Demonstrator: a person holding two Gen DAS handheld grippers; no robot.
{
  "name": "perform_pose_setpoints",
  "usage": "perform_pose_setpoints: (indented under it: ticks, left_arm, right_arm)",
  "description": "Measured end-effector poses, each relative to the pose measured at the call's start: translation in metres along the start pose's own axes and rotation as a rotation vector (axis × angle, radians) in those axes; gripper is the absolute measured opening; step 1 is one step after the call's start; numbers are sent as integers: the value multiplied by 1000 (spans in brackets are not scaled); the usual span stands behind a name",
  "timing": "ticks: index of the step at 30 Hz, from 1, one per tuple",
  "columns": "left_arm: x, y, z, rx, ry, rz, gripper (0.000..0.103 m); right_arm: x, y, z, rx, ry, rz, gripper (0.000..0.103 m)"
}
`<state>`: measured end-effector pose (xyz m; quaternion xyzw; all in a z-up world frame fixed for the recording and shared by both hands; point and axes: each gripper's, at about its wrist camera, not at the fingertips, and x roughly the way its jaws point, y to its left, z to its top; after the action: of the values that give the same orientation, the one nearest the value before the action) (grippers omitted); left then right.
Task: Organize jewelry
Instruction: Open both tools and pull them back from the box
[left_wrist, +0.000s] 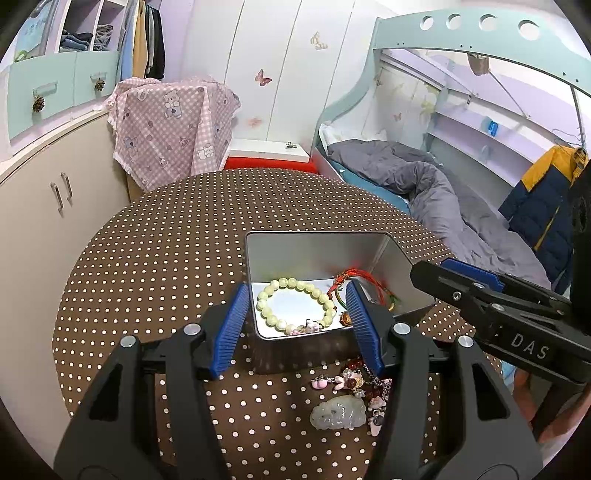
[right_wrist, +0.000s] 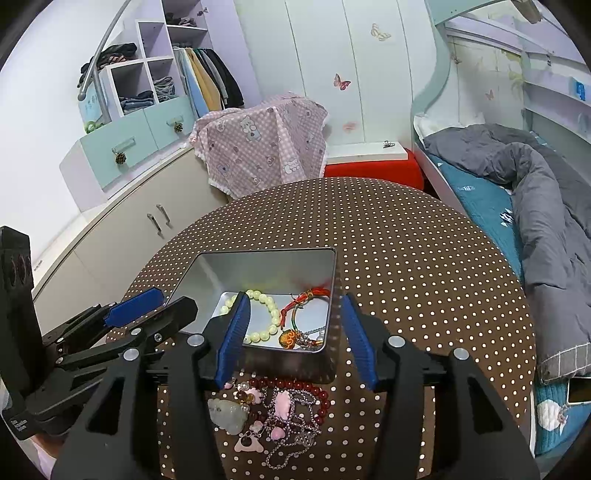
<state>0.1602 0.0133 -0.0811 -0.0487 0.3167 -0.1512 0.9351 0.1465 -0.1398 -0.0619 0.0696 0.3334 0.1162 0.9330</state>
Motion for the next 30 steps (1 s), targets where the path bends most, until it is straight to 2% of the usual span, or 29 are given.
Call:
perform_pose_setpoints:
  ticks: [7, 16, 19, 30]
  left_arm:
    - [-9, 1, -3, 1, -7, 10, 55]
    - [-21, 1, -11, -12, -5, 32, 61]
    - [-23, 1, -16, -16, 8, 38, 66]
    - [-17, -4, -41, -21, 92, 33, 68]
  right_arm:
    - [-8, -2, -3, 6, -10, -15, 54]
    - [-20, -3, -11, 19, -15, -38, 60]
    - [-23, -5, -16, 27, -11, -51, 65]
    - [-26, -19, -39, 61, 31, -107, 73]
